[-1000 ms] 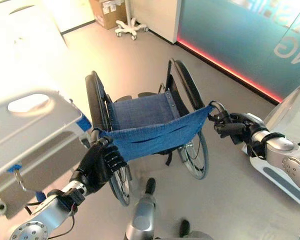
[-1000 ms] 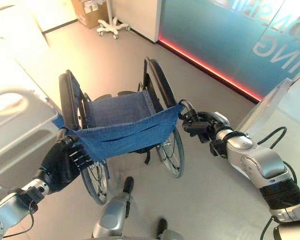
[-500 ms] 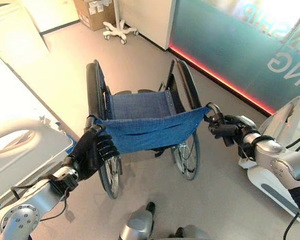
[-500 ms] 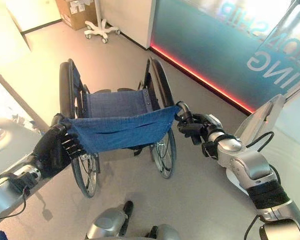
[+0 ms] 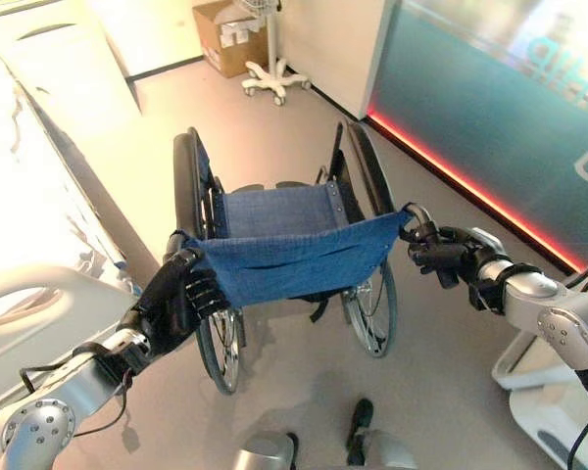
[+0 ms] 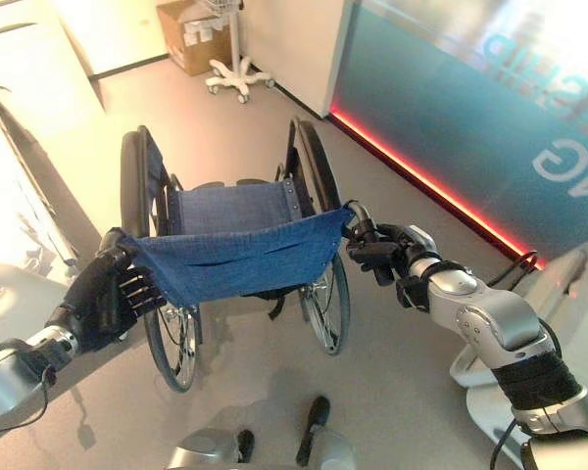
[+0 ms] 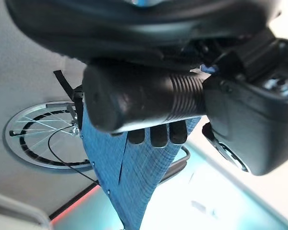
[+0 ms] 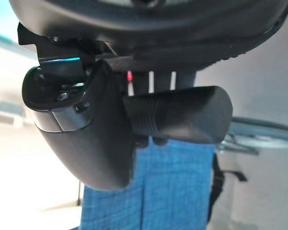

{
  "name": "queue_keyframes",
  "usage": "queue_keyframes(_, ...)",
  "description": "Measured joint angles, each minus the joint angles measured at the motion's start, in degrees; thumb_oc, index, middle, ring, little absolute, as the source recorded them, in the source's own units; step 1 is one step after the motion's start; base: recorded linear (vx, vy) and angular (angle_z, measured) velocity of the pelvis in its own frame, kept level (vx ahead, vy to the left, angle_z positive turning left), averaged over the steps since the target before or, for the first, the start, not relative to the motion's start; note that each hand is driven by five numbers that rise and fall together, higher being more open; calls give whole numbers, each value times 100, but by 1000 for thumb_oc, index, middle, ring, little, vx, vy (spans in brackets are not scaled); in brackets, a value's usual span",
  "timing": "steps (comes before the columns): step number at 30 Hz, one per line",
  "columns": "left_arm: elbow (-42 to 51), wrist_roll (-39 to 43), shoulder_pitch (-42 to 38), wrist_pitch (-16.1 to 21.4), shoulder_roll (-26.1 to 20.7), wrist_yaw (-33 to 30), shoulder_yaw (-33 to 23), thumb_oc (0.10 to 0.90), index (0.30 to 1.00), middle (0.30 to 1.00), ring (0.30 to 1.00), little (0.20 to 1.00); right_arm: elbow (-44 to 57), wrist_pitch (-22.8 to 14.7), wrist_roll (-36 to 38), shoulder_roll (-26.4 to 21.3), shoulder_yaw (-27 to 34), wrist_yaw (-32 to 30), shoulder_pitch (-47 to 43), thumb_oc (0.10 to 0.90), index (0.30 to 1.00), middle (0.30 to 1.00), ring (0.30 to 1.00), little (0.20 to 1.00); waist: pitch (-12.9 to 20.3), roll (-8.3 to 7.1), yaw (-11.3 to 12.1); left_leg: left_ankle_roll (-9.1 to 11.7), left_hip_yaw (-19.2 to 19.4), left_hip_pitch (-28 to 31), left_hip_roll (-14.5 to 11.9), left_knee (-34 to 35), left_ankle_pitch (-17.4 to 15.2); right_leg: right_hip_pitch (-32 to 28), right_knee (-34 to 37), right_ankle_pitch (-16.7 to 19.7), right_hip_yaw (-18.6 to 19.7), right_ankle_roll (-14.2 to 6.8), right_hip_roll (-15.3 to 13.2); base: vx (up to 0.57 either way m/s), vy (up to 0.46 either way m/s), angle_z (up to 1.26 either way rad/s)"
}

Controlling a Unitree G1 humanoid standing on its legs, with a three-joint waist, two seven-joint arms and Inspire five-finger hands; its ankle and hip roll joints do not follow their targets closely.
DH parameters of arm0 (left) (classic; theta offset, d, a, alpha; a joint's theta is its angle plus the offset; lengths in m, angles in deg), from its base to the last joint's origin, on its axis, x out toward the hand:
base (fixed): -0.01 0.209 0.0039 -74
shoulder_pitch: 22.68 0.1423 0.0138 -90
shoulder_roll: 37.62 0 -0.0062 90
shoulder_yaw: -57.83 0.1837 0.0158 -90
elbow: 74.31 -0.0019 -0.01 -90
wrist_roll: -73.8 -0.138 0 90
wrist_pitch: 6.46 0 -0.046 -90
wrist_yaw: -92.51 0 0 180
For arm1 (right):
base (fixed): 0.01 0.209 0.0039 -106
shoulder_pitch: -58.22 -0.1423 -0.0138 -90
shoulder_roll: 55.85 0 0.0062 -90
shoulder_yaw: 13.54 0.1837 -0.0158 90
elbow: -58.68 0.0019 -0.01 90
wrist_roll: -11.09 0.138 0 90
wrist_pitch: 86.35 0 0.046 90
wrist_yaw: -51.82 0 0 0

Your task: Push the wheelchair next to the bed

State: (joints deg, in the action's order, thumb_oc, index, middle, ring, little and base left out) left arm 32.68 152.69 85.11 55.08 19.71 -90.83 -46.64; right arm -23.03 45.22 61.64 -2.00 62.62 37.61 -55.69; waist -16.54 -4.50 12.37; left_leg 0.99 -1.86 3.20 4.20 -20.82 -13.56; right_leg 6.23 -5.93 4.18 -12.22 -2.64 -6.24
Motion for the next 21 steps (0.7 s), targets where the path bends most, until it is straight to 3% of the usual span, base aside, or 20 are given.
queue_keyframes(1, 2, -1, 10, -1, 6, -10, -22, 400, 300, 300, 300, 300, -100, -1, 2, -4, -55, 77, -118, 400, 300, 300, 300, 300, -3, 15, 107, 74, 111, -476, -53, -1060, -1, -19, -153, -143, -140, 217, 62, 268, -208, -15)
queue_keyframes(2, -1, -6, 47, -4, 41, -19, -15, 400, 300, 300, 300, 300, -200, -24, 1, -1, -128, 142, -177, 400, 300, 300, 300, 300, -8, 40, 239, 440, 158, -947, -131, -2095, 305, -110, -209, -264, -118, 384, 156, 263, -180, -11)
queue_keyframes(3, -10, -27, 75, -4, 107, -11, -14, 400, 300, 300, 300, 300, -245, -48, 1, -1, -196, 152, -215, 400, 300, 300, 300, 300, -15, 48, 279, 555, 142, -1151, -132, -2470, 595, -136, -296, -401, -124, 552, 185, 370, -133, 5)
queue_keyframes(4, -10, -122, 136, -5, 229, 13, -1, 400, 300, 300, 300, 300, -269, -48, 0, 0, -231, 159, -188, 400, 300, 300, 300, 300, -20, 41, 294, 695, 96, -1494, -96, -3120, 1276, -268, -298, -498, -35, 679, 155, 268, -46, 19)
queue_keyframes(5, 6, -172, 190, -4, 259, 36, 8, 400, 300, 300, 300, 300, -254, -43, -2, 4, -233, 162, -150, 400, 300, 300, 300, 300, -32, 15, 303, 624, 43, -1677, -35, -3322, 1479, -369, -220, -581, 128, 736, 104, 403, -59, 47)
queue_keyframes(6, 125, -174, 288, -3, 302, 59, -46, 400, 300, 300, 300, 300, -97, -13, -14, -66, -127, 162, -20, 400, 300, 300, 300, 300, -81, -78, 276, 191, 8, -1850, 87, -3180, 1092, -529, -2, -687, 518, 526, 88, 386, -43, 47)
queue_keyframes(7, 272, -170, 354, -1, 314, 67, -81, 400, 300, 300, 300, 300, -39, 16, -11, -115, -25, 183, 44, 400, 300, 300, 300, 300, -131, -134, 284, 32, 48, -1879, 107, -2426, 976, -605, 103, -704, 782, 499, 95, 377, -39, 48)
queue_keyframes(9, 427, -150, 414, -1, 310, 67, -87, 400, 300, 300, 300, 300, 2, 50, -12, -204, 44, 195, 60, 400, 300, 300, 300, 300, -149, -149, 267, 49, 57, -1777, 34, -1211, 995, -594, 62, -796, 1014, 334, 95, 359, 2, 16)
queue_keyframes(10, 541, -144, 481, -2, 344, 73, -82, 400, 300, 300, 300, 300, 9, 51, -5, -315, 51, 237, 6, 400, 300, 300, 300, 300, -175, 27, 295, 247, 51, -1303, -242, 395, 1196, -564, -133, -944, 1040, 25, 172, 622, 80, -4)
queue_keyframes(11, 502, -120, 454, 0, 421, 163, -26, 400, 300, 300, 300, 300, -7, 40, -27, -390, 47, 263, -81, 400, 300, 300, 300, 300, -237, 294, 268, -102, 281, -887, -498, 1154, 1475, -632, -335, -1132, 1026, -230, 315, 683, 110, -34)
queue_keyframes(12, 482, -121, 408, 25, 523, 126, -10, 400, 300, 300, 300, 300, -37, 38, -51, -374, -32, 241, -245, 400, 300, 300, 300, 300, -274, 365, 371, -19, 771, -783, -650, 1317, 1535, -483, -857, -1244, 735, -83, 322, 554, 98, -29)
queue_keyframes(13, 458, -171, 350, 64, 510, 75, 9, 400, 300, 300, 300, 300, -82, 19, -62, -325, -40, 230, -299, 400, 300, 300, 300, 300, -323, 451, 400, -58, 1020, -741, -788, 1284, 1506, -363, -1415, -1465, 430, 101, 384, 467, 96, -31)
queue_keyframes(14, 428, -216, 281, 69, 450, -11, 12, 400, 300, 300, 300, 300, -104, -16, -63, -265, -51, 216, -245, 400, 300, 300, 300, 300, -326, 411, 481, -67, 1103, -609, -837, 1272, 1495, -474, -1755, -1644, 104, 380, 513, 416, 95, -6)
queue_keyframes(15, 428, -277, 241, 76, 383, -58, -1, 400, 300, 300, 300, 300, -101, -22, -64, -227, -47, 217, -217, 400, 300, 300, 300, 300, -332, 299, 522, -74, 1122, -606, -770, 1157, 1456, -593, -1592, -1667, 19, 419, 552, 589, 146, 4)
queue_keyframes(16, 426, -282, 190, 80, 295, -95, -44, 400, 300, 300, 300, 300, -95, -62, -98, -91, 42, 217, -154, 400, 300, 300, 300, 300, -333, 118, 535, 104, 996, -1045, -681, 246, 1133, -1072, -719, -1896, 524, 288, 562, 417, 107, 16)
queue_keyframes(17, 406, -289, 154, 82, 353, -96, -55, 400, 300, 300, 300, 300, -101, -137, -153, 29, 148, 218, -74, 400, 300, 300, 300, 300, -389, 145, 517, 275, 777, -1416, -715, -390, 905, -1270, -482, -1765, 704, 374, 689, 548, 155, 8)
queue_keyframes(19, 437, -329, 231, 80, 385, -21, -62, 400, 300, 300, 300, 300, 35, -172, -325, 68, 232, 236, 157, 400, 300, 300, 300, 300, -370, 135, 574, 276, 651, -1583, -604, 682, 956, -1683, -104, -1688, 1073, 281, 754, 525, 147, 3)
queue_keyframes(21, 446, -248, 280, 81, 398, 52, -50, 400, 300, 300, 300, 300, 44, -207, -358, 72, 272, 261, 254, 400, 300, 300, 300, 300, -351, 233, 588, 313, 655, -1607, -625, 970, 1006, -1898, -108, -1908, 1178, 258, 778, 417, 100, 2)
